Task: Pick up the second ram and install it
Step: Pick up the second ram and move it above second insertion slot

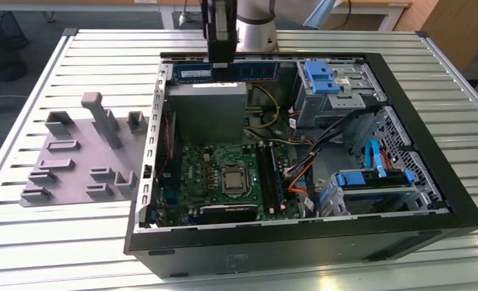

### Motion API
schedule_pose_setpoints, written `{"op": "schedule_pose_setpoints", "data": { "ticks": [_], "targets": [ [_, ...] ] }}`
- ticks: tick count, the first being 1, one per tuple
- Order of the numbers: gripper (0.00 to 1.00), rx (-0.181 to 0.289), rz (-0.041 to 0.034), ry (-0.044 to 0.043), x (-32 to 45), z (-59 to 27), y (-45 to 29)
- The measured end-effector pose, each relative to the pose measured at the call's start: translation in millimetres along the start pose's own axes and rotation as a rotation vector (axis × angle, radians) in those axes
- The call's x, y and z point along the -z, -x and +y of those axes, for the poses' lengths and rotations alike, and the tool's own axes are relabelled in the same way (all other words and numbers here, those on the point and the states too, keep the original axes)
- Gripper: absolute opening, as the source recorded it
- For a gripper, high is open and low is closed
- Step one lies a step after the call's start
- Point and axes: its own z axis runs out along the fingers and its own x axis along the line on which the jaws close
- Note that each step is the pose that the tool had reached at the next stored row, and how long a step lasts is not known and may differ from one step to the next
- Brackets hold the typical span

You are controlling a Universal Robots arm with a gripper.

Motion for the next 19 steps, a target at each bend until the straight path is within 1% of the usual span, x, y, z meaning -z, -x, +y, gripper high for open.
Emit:
{"op": "schedule_pose_setpoints", "data": {
  "ticks": [19],
  "targets": [
    [0.14, 0.000, -0.0001, -0.0001, -0.1, -25.8, -0.4]
  ]
}}
